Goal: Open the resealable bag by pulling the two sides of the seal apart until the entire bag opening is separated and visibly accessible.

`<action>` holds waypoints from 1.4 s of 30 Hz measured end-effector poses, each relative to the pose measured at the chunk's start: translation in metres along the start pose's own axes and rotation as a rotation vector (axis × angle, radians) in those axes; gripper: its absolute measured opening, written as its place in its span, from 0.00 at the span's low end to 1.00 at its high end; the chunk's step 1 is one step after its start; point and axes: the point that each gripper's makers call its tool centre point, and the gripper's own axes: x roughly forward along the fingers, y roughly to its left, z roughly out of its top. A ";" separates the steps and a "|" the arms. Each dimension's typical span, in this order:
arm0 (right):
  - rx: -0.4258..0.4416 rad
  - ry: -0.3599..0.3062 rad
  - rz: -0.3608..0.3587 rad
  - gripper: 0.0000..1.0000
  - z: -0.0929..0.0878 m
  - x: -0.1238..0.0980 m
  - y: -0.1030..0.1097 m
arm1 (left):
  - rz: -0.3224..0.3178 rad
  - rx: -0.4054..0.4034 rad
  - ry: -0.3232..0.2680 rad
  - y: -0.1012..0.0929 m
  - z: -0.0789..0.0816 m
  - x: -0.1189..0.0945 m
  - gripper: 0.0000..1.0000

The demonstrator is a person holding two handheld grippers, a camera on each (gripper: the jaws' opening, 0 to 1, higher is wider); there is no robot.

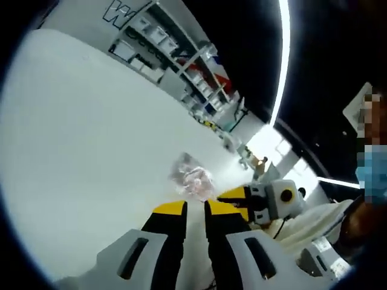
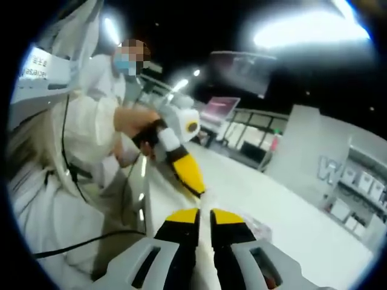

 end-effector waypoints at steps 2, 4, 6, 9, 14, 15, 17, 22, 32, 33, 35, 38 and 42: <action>-0.002 0.002 0.001 0.04 0.002 -0.001 0.000 | -0.005 -0.026 -0.009 0.000 0.002 -0.001 0.07; 0.008 0.004 -0.004 0.04 0.005 -0.001 -0.002 | -0.009 -0.048 -0.020 0.000 0.004 -0.002 0.07; 0.045 -0.013 -0.013 0.05 0.013 -0.001 -0.006 | -0.018 -0.050 -0.025 -0.003 0.005 -0.002 0.08; 0.098 -0.038 -0.013 0.06 0.025 0.000 -0.010 | -0.027 -0.058 -0.038 -0.013 0.005 0.005 0.10; 0.102 -0.016 -0.027 0.06 0.032 0.008 -0.019 | -0.030 -0.046 -0.045 -0.014 0.008 0.009 0.12; 0.102 -0.006 -0.028 0.06 0.031 0.010 -0.021 | -0.028 -0.038 -0.046 -0.014 0.008 0.009 0.12; 0.122 0.031 -0.011 0.06 0.025 0.014 -0.020 | -0.025 -0.023 -0.045 -0.014 0.008 0.009 0.14; 0.133 0.095 0.027 0.06 0.017 0.024 -0.013 | 0.004 0.022 -0.049 -0.011 0.008 0.007 0.23; 0.143 0.099 0.035 0.07 0.016 0.030 -0.008 | 0.283 0.609 -0.021 0.004 0.012 0.000 0.38; 0.145 0.103 0.036 0.06 0.015 0.031 -0.007 | 0.303 0.644 -0.011 0.006 0.012 0.000 0.40; 0.147 0.115 0.042 0.05 0.014 0.032 -0.005 | 0.322 0.681 0.009 0.009 0.009 0.002 0.40; 0.125 0.127 0.040 0.05 0.015 0.033 -0.003 | 0.238 0.535 -0.066 -0.003 -0.004 -0.012 0.24; 0.116 0.138 0.037 0.05 0.018 0.033 -0.006 | 0.141 0.314 -0.151 -0.014 0.005 -0.015 0.15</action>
